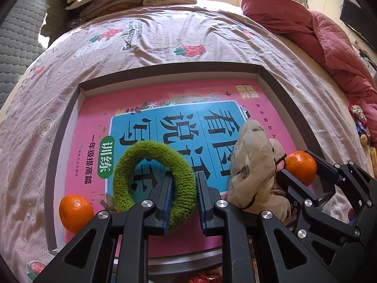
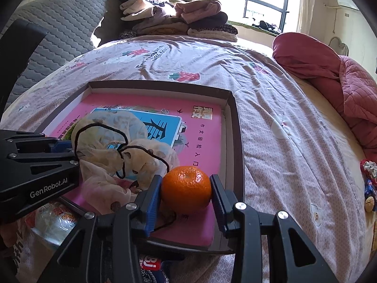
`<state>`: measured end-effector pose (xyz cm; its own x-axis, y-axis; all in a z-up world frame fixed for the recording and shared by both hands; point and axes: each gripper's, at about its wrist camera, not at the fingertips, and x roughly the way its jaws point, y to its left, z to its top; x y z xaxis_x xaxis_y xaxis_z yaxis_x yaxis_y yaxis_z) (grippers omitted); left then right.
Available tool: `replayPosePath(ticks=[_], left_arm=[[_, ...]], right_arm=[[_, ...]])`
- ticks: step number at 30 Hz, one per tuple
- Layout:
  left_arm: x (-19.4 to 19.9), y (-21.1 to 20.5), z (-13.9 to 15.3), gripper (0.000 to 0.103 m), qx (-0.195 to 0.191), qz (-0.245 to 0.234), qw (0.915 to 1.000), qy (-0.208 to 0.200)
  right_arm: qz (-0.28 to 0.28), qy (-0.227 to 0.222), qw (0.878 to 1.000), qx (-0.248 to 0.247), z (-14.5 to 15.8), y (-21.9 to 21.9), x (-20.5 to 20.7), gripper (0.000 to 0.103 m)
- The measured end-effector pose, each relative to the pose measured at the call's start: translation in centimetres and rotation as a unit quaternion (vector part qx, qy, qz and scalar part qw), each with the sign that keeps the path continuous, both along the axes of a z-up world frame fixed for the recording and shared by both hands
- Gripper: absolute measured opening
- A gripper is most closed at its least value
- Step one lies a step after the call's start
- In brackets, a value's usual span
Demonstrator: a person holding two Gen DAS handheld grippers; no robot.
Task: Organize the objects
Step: 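Open the left tool releasing the green ring in the tray while the right tool releases the tangerine, then withdraw both tools back from the tray toward the snacks on the sheet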
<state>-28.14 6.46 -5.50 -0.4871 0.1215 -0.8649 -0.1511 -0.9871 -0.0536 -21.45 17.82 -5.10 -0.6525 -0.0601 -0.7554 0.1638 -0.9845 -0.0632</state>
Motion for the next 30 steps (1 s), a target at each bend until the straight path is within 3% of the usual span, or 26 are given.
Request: replayPosePath(ticks=[5,11,16,20,30], left_arm=[[0.4,0.2,0.0,0.023,-0.003,-0.004,1.0000,-0.002],[0.7,0.1,0.2,0.038,-0.001,-0.004,1.0000,-0.005],[1.0,-0.1,0.7,0.043,0.004,-0.006,0.9999,-0.008],[1.4,-0.2,1.4,0.054,0.014,-0.010,0.9998,-0.006],[1.8,-1.4,3.2,0.064,0.047,-0.004,0.9988,0.007]], right_arm=[[0.001,-0.001,1.000,0.003,0.3,0.1,0.3,0.046],[-0.004,0.004,1.000,0.002,1.1,0.4,0.6,0.056],[-0.004,0.006,1.000,0.002,1.6,0.6,1.1,0.057],[-0.003,0.008,1.000,0.003,2.0,0.6,1.4,0.057],[-0.007,0.016,1.000,-0.005,2.8,1.0,1.9,0.058]])
